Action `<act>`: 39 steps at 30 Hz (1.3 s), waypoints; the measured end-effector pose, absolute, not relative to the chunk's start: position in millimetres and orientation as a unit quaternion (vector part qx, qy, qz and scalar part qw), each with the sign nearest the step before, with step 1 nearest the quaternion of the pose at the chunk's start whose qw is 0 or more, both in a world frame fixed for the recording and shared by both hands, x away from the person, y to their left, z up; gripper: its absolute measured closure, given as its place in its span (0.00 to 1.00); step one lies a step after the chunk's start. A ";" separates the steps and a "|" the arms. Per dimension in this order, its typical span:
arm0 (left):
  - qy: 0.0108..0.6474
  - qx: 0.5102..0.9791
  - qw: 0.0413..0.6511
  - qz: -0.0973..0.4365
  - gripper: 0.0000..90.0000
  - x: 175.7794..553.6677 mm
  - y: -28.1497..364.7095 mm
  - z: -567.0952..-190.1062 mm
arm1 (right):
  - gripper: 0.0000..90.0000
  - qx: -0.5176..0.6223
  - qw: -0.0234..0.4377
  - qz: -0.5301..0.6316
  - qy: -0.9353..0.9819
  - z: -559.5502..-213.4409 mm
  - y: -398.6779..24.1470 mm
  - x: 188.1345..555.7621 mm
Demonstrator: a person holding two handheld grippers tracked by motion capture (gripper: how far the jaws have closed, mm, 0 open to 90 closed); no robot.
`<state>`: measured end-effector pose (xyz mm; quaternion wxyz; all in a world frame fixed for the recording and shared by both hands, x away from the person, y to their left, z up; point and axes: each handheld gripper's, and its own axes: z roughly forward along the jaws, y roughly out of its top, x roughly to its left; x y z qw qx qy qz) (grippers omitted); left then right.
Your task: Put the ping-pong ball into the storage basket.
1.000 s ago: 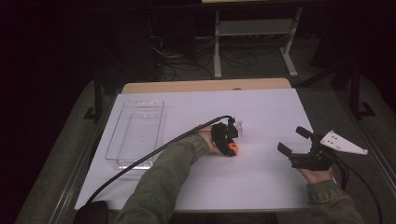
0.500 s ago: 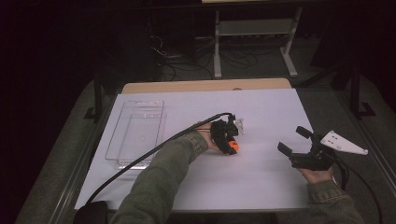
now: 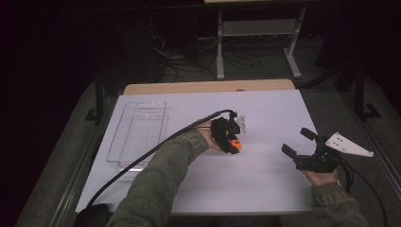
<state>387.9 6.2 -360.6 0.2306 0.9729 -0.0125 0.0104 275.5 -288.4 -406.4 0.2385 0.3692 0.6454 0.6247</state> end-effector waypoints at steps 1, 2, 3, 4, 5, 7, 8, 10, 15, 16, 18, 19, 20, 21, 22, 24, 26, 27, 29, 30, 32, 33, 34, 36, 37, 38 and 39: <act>-0.013 0.973 0.232 0.010 0.57 387.6 7.1 -358.8 | 0.00 0.369 0.238 0.625 0.645 -406.4 -288.4 275.5; -0.012 0.973 0.232 0.011 0.57 387.0 7.8 -357.0 | 0.00 0.369 0.239 0.625 0.645 -406.3 -288.4 275.5; -0.012 0.972 0.232 0.012 0.57 386.7 8.2 -355.8 | 0.00 0.370 0.239 0.625 0.645 -406.2 -288.5 275.4; -0.012 0.972 0.233 0.013 0.57 386.0 9.1 -353.5 | 0.00 0.371 0.238 0.625 0.644 -406.2 -288.6 275.4; -0.014 0.972 0.233 0.014 0.57 385.9 9.9 -351.3 | 0.00 0.371 0.238 0.625 0.644 -406.2 -288.9 275.4; -0.013 0.972 0.233 0.017 0.57 385.0 11.6 -347.2 | 0.00 0.371 0.238 0.625 0.644 -406.1 -288.9 275.3; -0.013 0.972 0.234 0.018 0.57 384.4 12.4 -345.5 | 0.00 0.371 0.238 0.625 0.644 -406.1 -288.9 275.2; -0.014 0.972 0.233 0.021 0.57 383.3 14.0 -341.7 | 0.00 0.371 0.238 0.625 0.644 -406.1 -288.9 275.2; -0.014 0.972 0.235 0.024 0.57 380.2 17.8 -333.7 | 0.00 0.369 0.238 0.625 0.646 -406.5 -288.2 275.7; -0.015 0.972 0.234 0.025 0.57 379.7 18.7 -332.4 | 0.00 0.369 0.238 0.624 0.646 -406.6 -288.0 275.8; -0.016 0.973 0.230 0.027 0.57 379.4 20.7 -329.4 | 0.00 0.369 0.238 0.624 0.646 -406.7 -287.9 275.9; -0.015 0.972 0.231 0.028 0.57 379.1 21.7 -328.1 | 0.00 0.369 0.239 0.624 0.646 -406.7 -288.0 276.0; -0.014 0.973 0.230 0.030 0.57 378.8 23.0 -326.3 | 0.00 0.369 0.238 0.624 0.646 -406.7 -288.0 276.0; -0.014 0.973 0.230 0.031 0.57 378.8 24.3 -324.5 | 0.00 0.369 0.239 0.624 0.646 -406.7 -288.1 276.0; -0.014 0.973 0.229 0.032 0.57 378.6 25.5 -322.6 | 0.00 0.369 0.239 0.624 0.646 -406.7 -288.0 276.0; -0.012 0.973 0.230 0.032 0.57 377.7 27.9 -319.1 | 0.00 0.369 0.239 0.623 0.647 -406.8 -287.8 276.0; -0.013 0.973 0.229 0.035 0.57 376.6 30.4 -315.0 | 0.00 0.370 0.239 0.623 0.647 -406.8 -287.8 276.0; -0.011 0.973 0.230 0.035 0.57 376.1 31.8 -312.7 | 0.00 0.370 0.239 0.623 0.647 -406.8 -287.8 276.0; -0.011 0.973 0.229 0.038 0.57 375.8 34.8 -308.8 | 0.00 0.370 0.239 0.623 0.647 -406.8 -287.9 276.0; -0.009 0.973 0.228 0.041 0.57 375.3 36.9 -306.0 | 0.00 0.370 0.239 0.623 0.646 -406.8 -287.9 276.0; -0.007 0.973 0.227 0.042 0.57 374.8 40.2 -302.1 | 0.00 0.371 0.239 0.624 0.645 -406.7 -288.1 276.0; -0.009 0.973 0.227 0.044 0.57 374.6 41.6 -300.2 | 0.00 0.371 0.238 0.624 0.645 -406.8 -288.1 276.0; -0.006 0.973 0.228 0.044 0.57 373.9 42.7 -299.0 | 0.00 0.371 0.239 0.624 0.645 -406.8 -288.1 276.1; -0.008 0.973 0.226 0.043 0.57 373.3 45.5 -295.5 | 0.00 0.371 0.239 0.623 0.646 -406.9 -287.9 276.2; -0.007 0.973 0.227 0.043 0.56 373.0 46.6 -294.5 | 0.00 0.371 0.239 0.623 0.646 -406.9 -287.9 276.1; -0.007 0.973 0.225 0.043 0.56 372.7 47.6 -293.5 | 0.00 0.371 0.239 0.623 0.646 -406.9 -287.9 276.1; -0.008 0.973 0.225 0.044 0.56 372.4 48.6 -292.4 | 0.00 0.371 0.239 0.623 0.646 -406.9 -287.9 276.1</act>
